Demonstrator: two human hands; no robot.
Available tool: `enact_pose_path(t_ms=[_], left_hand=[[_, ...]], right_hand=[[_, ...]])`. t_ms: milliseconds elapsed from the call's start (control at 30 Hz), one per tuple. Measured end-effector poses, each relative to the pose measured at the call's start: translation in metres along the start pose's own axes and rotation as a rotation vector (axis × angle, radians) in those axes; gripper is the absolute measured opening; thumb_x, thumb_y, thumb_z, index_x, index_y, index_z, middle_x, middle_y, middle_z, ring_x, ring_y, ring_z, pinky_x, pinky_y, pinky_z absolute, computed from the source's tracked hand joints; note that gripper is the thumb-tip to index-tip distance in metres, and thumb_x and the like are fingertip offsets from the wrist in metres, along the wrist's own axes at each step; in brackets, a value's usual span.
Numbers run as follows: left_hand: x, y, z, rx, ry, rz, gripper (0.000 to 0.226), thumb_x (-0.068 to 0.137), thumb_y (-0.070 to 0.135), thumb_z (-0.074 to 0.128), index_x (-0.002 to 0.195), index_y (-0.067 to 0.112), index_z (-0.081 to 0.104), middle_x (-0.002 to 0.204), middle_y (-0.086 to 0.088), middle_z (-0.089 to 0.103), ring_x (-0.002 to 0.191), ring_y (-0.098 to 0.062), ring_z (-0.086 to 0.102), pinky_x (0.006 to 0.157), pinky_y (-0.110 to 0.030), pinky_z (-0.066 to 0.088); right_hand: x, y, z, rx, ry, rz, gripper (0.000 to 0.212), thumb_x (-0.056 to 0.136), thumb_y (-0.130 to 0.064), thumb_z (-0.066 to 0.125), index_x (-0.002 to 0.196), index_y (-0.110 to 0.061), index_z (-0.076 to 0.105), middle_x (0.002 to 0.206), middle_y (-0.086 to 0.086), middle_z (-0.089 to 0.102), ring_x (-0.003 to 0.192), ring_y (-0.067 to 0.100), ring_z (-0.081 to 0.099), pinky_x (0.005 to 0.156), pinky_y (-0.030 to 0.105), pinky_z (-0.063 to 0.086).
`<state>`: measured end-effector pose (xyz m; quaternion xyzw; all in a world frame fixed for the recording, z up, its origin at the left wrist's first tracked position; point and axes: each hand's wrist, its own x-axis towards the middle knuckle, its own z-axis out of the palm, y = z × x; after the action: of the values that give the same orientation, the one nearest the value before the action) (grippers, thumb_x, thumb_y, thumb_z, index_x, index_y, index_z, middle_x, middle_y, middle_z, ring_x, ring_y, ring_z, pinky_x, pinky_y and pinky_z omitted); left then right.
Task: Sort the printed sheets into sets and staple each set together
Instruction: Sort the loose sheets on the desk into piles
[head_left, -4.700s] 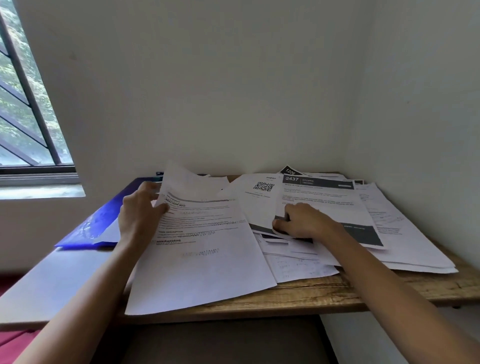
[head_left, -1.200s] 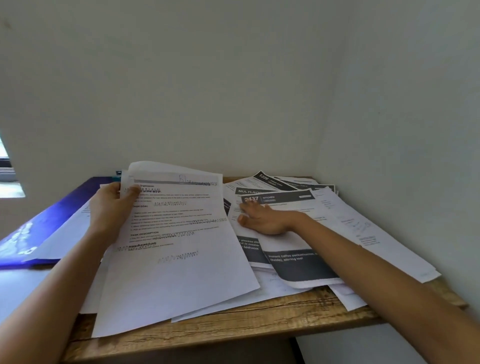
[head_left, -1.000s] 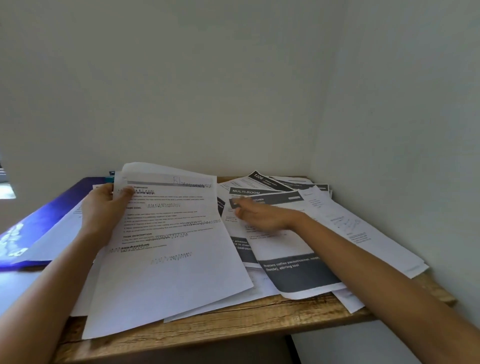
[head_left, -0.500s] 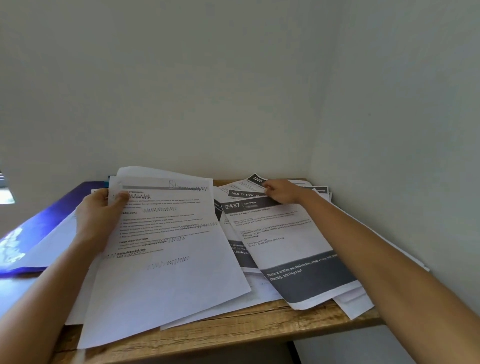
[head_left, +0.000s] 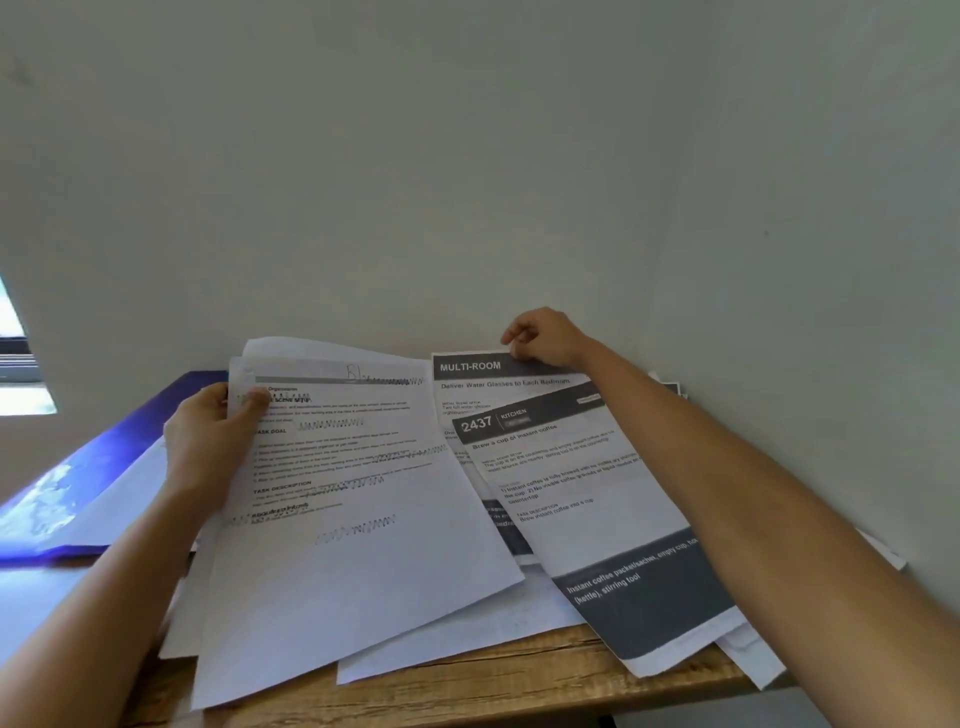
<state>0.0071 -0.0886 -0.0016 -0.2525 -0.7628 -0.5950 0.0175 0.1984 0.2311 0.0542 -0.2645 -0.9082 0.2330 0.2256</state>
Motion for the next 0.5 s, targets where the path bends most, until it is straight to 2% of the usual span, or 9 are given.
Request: enact_pose_path(t_ms=[100,233,333,433,500], left_hand=[[0.002,-0.001,-0.001,-0.001,0.032,-0.004,0.017,0.095,0.031,0.058,0.098,0.015,0.065,0.090,-0.006,0.066,0.081,-0.023,0.060,0.074,-0.034,0.046],[0.004,-0.001,-0.004,-0.015,0.077,-0.014,0.016,0.095,0.028,0.057,0.100,0.015,0.065,0.093,-0.006,0.066,0.084,-0.021,0.057,0.074,-0.031,0.042],[0.004,0.000,-0.003,-0.017,0.090,-0.012,0.022,0.095,0.028,0.057,0.107,0.012,0.066,0.095,-0.006,0.065,0.086,-0.019,0.056,0.077,-0.031,0.041],[0.004,0.001,-0.003,-0.021,0.082,-0.010,0.022,0.096,0.028,0.057,0.109,0.014,0.066,0.096,-0.005,0.064,0.086,-0.020,0.056,0.076,-0.032,0.042],[0.004,0.001,-0.003,-0.028,0.069,-0.013,0.022,0.095,0.029,0.057,0.109,0.015,0.065,0.096,-0.006,0.065,0.086,-0.021,0.057,0.077,-0.033,0.043]], right_hand=[[0.012,-0.010,0.008,0.032,0.073,-0.036,0.020,0.082,0.001,0.066,0.101,-0.004,0.070,0.086,0.010,0.068,0.070,0.007,0.057,0.065,0.007,0.043],[0.019,-0.012,0.027,0.036,0.089,-0.046,0.020,0.082,-0.004,0.068,0.102,-0.004,0.070,0.097,0.012,0.071,0.084,0.013,0.061,0.066,-0.001,0.040],[0.017,-0.006,0.031,0.091,0.145,-0.024,0.022,0.086,-0.006,0.065,0.108,-0.003,0.069,0.109,0.011,0.069,0.102,0.021,0.063,0.087,0.017,0.044],[0.012,0.012,0.022,0.121,0.243,0.130,0.023,0.088,-0.004,0.058,0.108,0.000,0.069,0.113,0.013,0.068,0.109,0.023,0.061,0.093,0.024,0.041],[0.005,0.032,0.015,0.083,0.248,0.248,0.023,0.089,-0.004,0.057,0.105,0.007,0.068,0.111,0.019,0.068,0.110,0.029,0.061,0.094,0.030,0.043]])
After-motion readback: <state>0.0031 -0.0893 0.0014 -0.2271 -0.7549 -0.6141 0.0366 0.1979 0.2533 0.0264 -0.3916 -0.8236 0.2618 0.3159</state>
